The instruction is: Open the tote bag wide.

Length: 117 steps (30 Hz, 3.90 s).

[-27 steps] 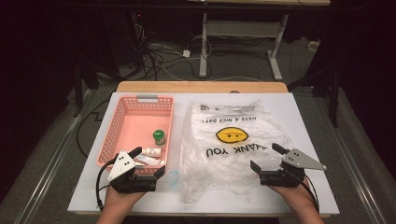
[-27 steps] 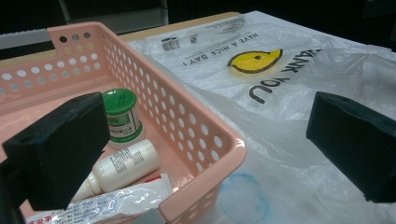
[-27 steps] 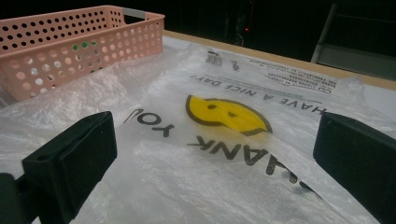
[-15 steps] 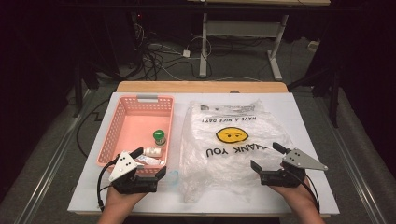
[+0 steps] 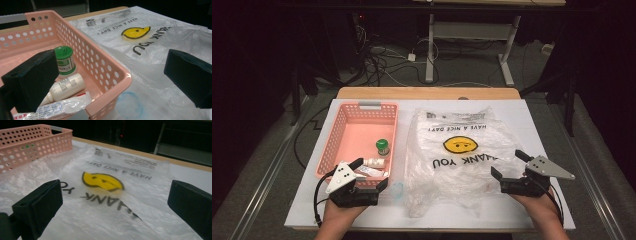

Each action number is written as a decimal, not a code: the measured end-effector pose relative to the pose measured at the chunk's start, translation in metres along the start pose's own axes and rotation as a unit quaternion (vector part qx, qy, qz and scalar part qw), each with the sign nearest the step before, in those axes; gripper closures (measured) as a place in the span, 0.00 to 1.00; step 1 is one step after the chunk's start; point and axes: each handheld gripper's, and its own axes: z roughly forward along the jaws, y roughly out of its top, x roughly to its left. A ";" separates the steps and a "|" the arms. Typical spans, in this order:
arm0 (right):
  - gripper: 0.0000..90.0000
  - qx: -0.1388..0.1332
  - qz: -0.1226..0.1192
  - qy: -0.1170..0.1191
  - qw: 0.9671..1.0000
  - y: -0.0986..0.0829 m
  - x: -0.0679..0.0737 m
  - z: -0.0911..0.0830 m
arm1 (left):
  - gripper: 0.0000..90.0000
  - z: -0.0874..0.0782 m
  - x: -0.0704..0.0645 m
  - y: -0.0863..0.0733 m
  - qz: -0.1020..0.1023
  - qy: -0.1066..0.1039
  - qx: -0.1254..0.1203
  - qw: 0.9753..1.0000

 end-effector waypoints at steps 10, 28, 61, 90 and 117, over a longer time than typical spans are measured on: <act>0.04 0.026 0.019 -0.040 0.999 -0.008 -0.032 -0.008 | 0.00 0.002 -0.001 0.000 0.002 -0.001 0.002 1.000; 0.27 0.100 0.080 -0.079 0.989 -0.031 -0.080 -0.011 | 0.00 0.003 -0.002 -0.001 0.004 -0.005 0.003 1.000; 0.65 0.201 0.089 -0.065 0.973 -0.042 -0.103 0.033 | 0.00 0.002 -0.006 -0.002 0.003 -0.008 0.006 1.000; 1.00 0.170 0.100 -0.038 0.980 -0.043 -0.105 0.022 | 0.00 0.001 -0.006 0.001 -0.002 -0.006 0.004 1.000; 1.00 0.141 0.106 -0.123 0.977 -0.068 -0.079 -0.080 | 0.00 -0.003 -0.005 0.008 0.018 -0.026 0.039 0.999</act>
